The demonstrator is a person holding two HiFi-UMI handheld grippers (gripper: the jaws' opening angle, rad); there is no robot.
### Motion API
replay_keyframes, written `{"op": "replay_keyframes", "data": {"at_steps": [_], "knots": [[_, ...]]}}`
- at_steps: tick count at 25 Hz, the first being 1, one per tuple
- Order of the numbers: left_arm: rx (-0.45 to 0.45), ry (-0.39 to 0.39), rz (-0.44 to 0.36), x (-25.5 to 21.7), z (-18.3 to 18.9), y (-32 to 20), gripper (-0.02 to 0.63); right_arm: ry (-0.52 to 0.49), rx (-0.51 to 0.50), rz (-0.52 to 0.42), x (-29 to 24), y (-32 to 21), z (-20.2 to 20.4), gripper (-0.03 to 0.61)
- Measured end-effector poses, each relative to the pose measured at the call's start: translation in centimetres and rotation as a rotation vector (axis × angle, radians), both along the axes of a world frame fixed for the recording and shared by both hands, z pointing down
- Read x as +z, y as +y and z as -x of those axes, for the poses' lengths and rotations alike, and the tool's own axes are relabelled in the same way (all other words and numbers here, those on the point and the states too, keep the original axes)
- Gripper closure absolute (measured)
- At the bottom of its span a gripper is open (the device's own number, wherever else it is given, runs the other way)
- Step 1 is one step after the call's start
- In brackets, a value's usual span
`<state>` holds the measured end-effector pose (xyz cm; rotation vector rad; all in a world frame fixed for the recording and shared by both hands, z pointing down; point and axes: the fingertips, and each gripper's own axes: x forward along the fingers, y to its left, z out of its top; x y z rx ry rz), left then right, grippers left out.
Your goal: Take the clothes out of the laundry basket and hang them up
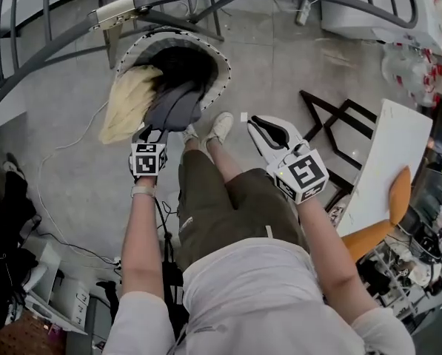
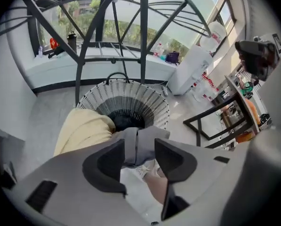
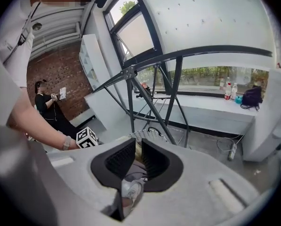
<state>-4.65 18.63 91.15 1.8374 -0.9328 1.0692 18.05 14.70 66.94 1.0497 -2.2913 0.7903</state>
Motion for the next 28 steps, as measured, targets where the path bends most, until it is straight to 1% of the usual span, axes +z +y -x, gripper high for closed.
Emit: {"op": "replay_keyframes", "data": {"at_steps": [4, 7, 9, 12, 14, 16, 20, 23, 25, 28], "knots": [[0.034, -0.037, 0.065, 4.7, 0.1, 0.2, 0.420, 0.025, 0.011, 0.040, 1.6, 0.4, 0.0, 0.543], [0.074, -0.056, 0.124, 7.7, -0.2, 0.6, 0.419, 0.040, 0.025, 0.050, 2.2, 0.2, -0.6, 0.544], [0.092, -0.039, 0.156, 9.1, -0.4, 0.9, 0.417, 0.048, 0.052, 0.062, 2.6, 0.2, -1.0, 0.543], [0.083, 0.014, 0.183, 9.9, -0.4, 0.6, 0.417, 0.055, 0.077, 0.078, 3.0, 0.3, -1.5, 0.543], [0.099, 0.028, 0.195, 9.8, -0.5, 0.6, 0.463, 0.051, 0.091, 0.082, 3.0, 0.4, -1.9, 0.543], [0.130, 0.013, 0.194, 9.4, -0.5, 0.6, 0.578, 0.049, 0.110, 0.085, 2.8, 0.6, -2.2, 0.544], [0.135, -0.006, 0.198, 8.1, -0.5, 0.8, 0.598, 0.039, 0.132, 0.080, 1.8, 0.7, -2.4, 0.543], [0.150, -0.016, 0.182, 6.4, -0.5, 0.6, 0.601, 0.025, 0.147, 0.065, 0.8, 0.4, -2.4, 0.543], [0.157, -0.024, 0.160, 4.8, -0.7, 0.3, 0.603, 0.016, 0.154, 0.052, 0.0, 0.1, -2.6, 0.543], [0.161, -0.035, 0.102, 1.7, -0.7, -0.8, 0.606, 0.003, 0.163, 0.029, -1.4, -0.3, -2.8, 0.543]]}}
